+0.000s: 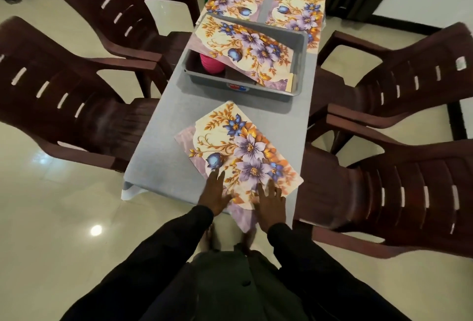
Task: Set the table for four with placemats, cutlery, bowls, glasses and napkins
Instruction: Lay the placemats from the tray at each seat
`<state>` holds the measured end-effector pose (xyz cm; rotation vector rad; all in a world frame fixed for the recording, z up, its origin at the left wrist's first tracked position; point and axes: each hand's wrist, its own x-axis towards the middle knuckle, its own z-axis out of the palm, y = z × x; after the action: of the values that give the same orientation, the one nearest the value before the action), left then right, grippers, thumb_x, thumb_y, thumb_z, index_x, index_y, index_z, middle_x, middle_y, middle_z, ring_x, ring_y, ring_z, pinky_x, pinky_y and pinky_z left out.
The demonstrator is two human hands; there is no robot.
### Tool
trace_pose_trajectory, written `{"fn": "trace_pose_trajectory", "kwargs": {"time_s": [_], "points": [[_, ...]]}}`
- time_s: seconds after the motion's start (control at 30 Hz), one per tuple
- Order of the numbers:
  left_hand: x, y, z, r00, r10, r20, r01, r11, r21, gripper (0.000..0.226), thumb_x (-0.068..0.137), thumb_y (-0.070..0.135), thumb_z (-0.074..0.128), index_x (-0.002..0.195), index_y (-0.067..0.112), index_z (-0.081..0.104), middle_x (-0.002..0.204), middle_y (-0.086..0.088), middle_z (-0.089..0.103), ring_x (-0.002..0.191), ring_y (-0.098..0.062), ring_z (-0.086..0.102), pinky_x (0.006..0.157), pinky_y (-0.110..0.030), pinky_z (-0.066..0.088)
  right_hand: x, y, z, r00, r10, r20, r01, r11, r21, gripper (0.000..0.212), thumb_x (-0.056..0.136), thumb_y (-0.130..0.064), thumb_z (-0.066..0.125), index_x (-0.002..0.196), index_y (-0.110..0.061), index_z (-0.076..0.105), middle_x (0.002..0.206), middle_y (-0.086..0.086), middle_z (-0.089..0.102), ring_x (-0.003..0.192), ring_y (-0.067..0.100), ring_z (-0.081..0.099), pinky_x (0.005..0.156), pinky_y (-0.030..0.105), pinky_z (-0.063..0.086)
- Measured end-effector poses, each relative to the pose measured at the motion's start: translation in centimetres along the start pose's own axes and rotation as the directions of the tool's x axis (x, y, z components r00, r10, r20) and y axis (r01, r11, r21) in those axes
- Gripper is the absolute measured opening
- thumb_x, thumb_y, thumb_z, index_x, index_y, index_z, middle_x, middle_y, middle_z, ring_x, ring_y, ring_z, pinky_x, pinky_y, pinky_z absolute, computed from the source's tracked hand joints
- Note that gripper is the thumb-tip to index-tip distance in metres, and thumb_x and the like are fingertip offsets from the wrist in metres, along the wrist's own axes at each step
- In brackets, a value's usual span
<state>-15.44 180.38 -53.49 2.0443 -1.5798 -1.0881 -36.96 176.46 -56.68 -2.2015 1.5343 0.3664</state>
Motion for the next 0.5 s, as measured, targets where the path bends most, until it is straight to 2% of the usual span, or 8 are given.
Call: {"fn": "trace_pose_trajectory", "kwargs": {"time_s": [0.07,0.13,0.23,0.3,0.4,0.5], "points": [[0.7,0.4,1.4,0.992,0.021,0.121,-0.041,0.985,0.17,0.116,0.081,0.079,0.041,0.161,0.006,-0.004,0.169,-0.014,-0.009,0.155,-0.026,-0.013,0.127,-0.042,0.001,-0.9,-0.3,0.5,0.999,-0.052,0.006,0.052,0.999,0.014,0.082,0.093,-0.023,0.065,0.161,-0.016,0.019,0.166,0.025,0.012,0.148,0.051,0.022,0.115,0.058,0.034],[1.7,0.0,2.7,0.977,-0.012,0.212,-0.064,0.934,0.351,0.12,0.088,0.072,0.053,0.158,0.002,-0.015,0.166,-0.019,-0.022,0.152,-0.033,-0.023,0.124,-0.042,-0.009,-1.3,0.3,0.8,0.992,-0.122,-0.009,0.123,0.992,0.03,0.087,0.087,-0.021,0.074,0.159,-0.014,0.025,0.163,0.025,0.022,0.148,0.048,0.025,0.115,0.056,0.036],[2.7,-0.5,3.3,0.97,-0.014,0.245,-0.1,0.889,0.447,0.125,0.087,0.066,0.063,0.157,-0.001,-0.017,0.164,-0.025,-0.023,0.152,-0.042,-0.021,0.123,-0.047,-0.012,-1.7,2.0,-0.3,0.975,-0.218,-0.034,0.22,0.973,0.07,0.088,0.08,-0.022,0.082,0.154,-0.016,0.036,0.159,0.016,0.036,0.146,0.037,0.034,0.112,0.05,0.043],[3.3,-0.7,3.1,0.957,0.013,0.291,-0.162,0.855,0.493,0.127,0.086,0.066,0.065,0.157,-0.001,-0.016,0.163,-0.026,-0.023,0.152,-0.044,-0.021,0.124,-0.049,-0.009,-1.7,3.5,-1.0,0.971,-0.234,-0.046,0.236,0.971,0.044,0.083,0.077,-0.023,0.085,0.149,-0.015,0.045,0.155,0.017,0.041,0.141,0.039,0.04,0.106,0.051,0.048],[5.0,-0.8,2.1,0.925,0.094,0.368,-0.284,0.814,0.506,0.132,0.08,0.064,0.073,0.159,0.002,-0.013,0.163,-0.021,-0.024,0.153,-0.042,-0.02,0.126,-0.052,-0.003,-1.6,5.3,-1.8,0.964,-0.263,-0.035,0.263,0.965,-0.01,0.08,0.077,-0.025,0.084,0.147,-0.016,0.047,0.159,0.017,0.036,0.146,0.04,0.033,0.115,0.049,0.04],[6.9,-0.5,0.8,0.865,0.17,0.472,-0.415,0.772,0.482,0.132,0.078,0.061,0.078,0.16,0.006,-0.01,0.167,-0.019,-0.018,0.154,-0.037,-0.017,0.125,-0.045,-0.004,-1.9,6.3,-0.9,0.966,-0.258,-0.021,0.255,0.962,-0.092,0.078,0.082,-0.018,0.079,0.15,-0.023,0.043,0.165,0.014,0.026,0.152,0.037,0.023,0.121,0.046,0.03]]}}
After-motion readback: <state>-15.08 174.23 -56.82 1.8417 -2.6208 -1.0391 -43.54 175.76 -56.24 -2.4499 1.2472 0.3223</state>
